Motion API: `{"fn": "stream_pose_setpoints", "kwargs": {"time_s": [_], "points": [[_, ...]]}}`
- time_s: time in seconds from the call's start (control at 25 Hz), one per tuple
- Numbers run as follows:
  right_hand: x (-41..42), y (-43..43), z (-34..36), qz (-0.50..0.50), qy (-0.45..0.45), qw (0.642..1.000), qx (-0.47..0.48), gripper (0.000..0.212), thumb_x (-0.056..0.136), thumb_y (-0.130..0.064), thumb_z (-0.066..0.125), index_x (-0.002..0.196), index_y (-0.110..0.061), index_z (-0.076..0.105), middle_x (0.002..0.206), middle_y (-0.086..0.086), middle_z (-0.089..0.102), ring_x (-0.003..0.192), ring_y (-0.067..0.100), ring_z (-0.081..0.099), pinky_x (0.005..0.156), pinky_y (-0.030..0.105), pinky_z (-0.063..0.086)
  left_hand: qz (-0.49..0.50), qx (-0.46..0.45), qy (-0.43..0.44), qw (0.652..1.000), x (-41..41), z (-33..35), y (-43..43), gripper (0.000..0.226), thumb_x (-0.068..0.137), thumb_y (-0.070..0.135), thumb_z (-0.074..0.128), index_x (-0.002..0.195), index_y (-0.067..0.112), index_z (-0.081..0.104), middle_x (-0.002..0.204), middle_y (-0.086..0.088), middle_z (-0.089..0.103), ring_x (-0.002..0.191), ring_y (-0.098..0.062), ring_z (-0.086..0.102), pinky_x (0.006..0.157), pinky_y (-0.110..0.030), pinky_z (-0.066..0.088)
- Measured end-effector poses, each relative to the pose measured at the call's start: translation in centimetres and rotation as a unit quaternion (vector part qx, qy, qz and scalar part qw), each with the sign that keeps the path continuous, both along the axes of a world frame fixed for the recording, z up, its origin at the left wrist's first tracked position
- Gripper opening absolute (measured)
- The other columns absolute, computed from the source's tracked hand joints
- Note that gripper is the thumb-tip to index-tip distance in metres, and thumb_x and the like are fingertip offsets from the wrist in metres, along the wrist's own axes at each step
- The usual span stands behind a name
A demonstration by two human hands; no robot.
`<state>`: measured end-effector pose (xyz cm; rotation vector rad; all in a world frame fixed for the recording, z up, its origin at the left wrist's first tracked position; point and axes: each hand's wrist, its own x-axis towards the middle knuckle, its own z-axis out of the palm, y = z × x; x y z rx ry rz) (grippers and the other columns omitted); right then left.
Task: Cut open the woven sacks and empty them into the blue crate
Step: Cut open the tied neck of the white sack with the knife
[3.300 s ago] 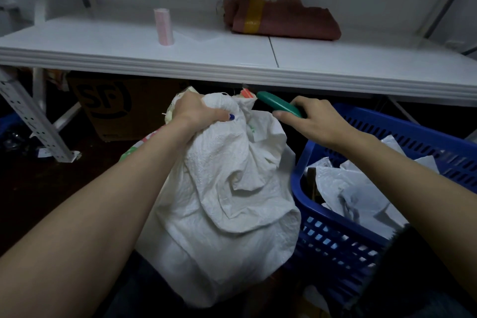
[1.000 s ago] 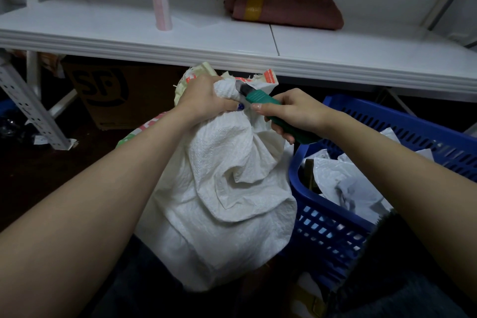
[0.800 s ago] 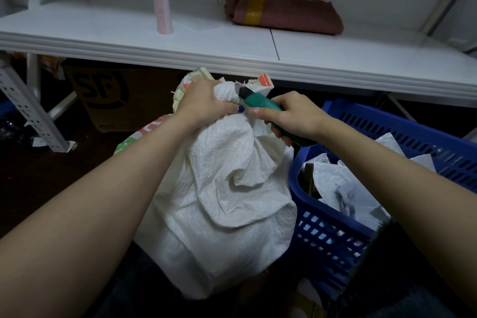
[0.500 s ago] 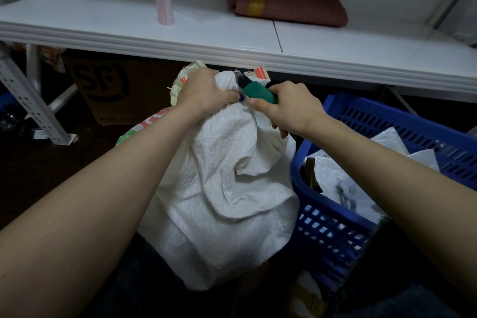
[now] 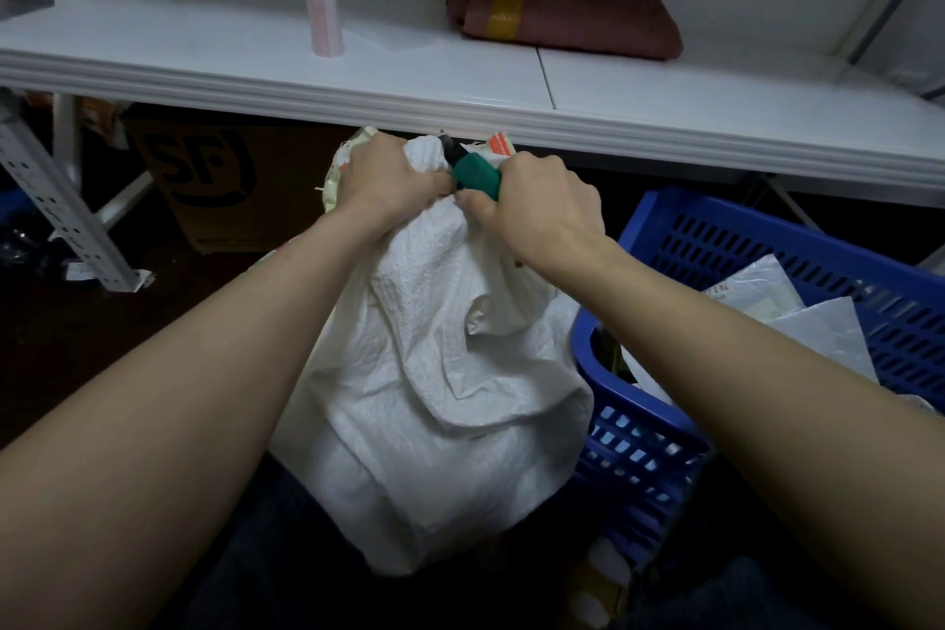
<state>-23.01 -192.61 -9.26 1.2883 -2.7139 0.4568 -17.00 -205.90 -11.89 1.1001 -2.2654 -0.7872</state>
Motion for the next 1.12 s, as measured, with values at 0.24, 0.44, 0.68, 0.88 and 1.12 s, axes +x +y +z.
{"fn": "stream_pose_setpoints", "kwargs": {"time_s": [0.24,0.44,0.68,0.88,1.12], "points": [[-0.4,-1.1,0.2,-0.018,-0.069,0.997,-0.017,0.041,0.087,-0.057,0.052,0.099,-0.018,0.059,0.099,0.004,0.066,0.089,0.026,0.065,0.068,0.033,0.046,-0.005,-0.004,0.011,1.0,0.5,0.2,-0.3,0.035,0.072,0.039,0.071,0.077,0.005,0.065,0.064,-0.001,0.056,0.075,-0.021,0.057,0.063,-0.03,0.038],[0.0,-1.8,0.5,-0.021,-0.068,0.997,-0.017,0.041,0.089,-0.054,0.052,0.104,-0.016,0.059,0.105,0.005,0.066,0.095,0.028,0.064,0.069,0.032,0.042,0.026,0.007,-0.003,1.0,0.3,0.2,-0.6,0.044,0.072,0.045,0.069,0.081,0.002,0.064,0.088,-0.011,0.062,0.094,-0.029,0.059,0.069,-0.03,0.038],[0.4,-2.4,0.6,-0.012,-0.033,0.999,-0.01,0.041,0.09,-0.052,0.05,0.108,-0.017,0.06,0.104,0.005,0.065,0.095,0.029,0.062,0.068,0.032,0.035,0.06,0.112,0.006,0.992,0.5,0.7,-0.8,0.043,0.072,0.044,0.071,0.09,0.006,0.06,0.104,-0.01,0.064,0.101,-0.03,0.06,0.073,-0.03,0.042],[0.8,-2.2,0.7,-0.004,-0.006,1.0,-0.003,0.041,0.091,-0.052,0.049,0.106,-0.015,0.059,0.104,0.005,0.065,0.094,0.028,0.062,0.067,0.032,0.034,0.06,0.152,0.015,0.986,0.9,1.0,-0.6,0.033,0.072,0.038,0.07,0.072,0.011,0.053,0.092,-0.006,0.061,0.097,-0.027,0.061,0.071,-0.029,0.042],[1.0,-1.8,0.8,-0.003,0.042,0.999,0.008,0.039,0.093,-0.049,0.047,0.105,-0.014,0.059,0.105,0.007,0.064,0.096,0.029,0.061,0.068,0.033,0.033,0.075,0.149,0.004,0.986,0.6,1.0,-0.3,0.03,0.072,0.038,0.069,0.076,0.012,0.055,0.099,-0.007,0.063,0.097,-0.027,0.06,0.069,-0.028,0.041]]}}
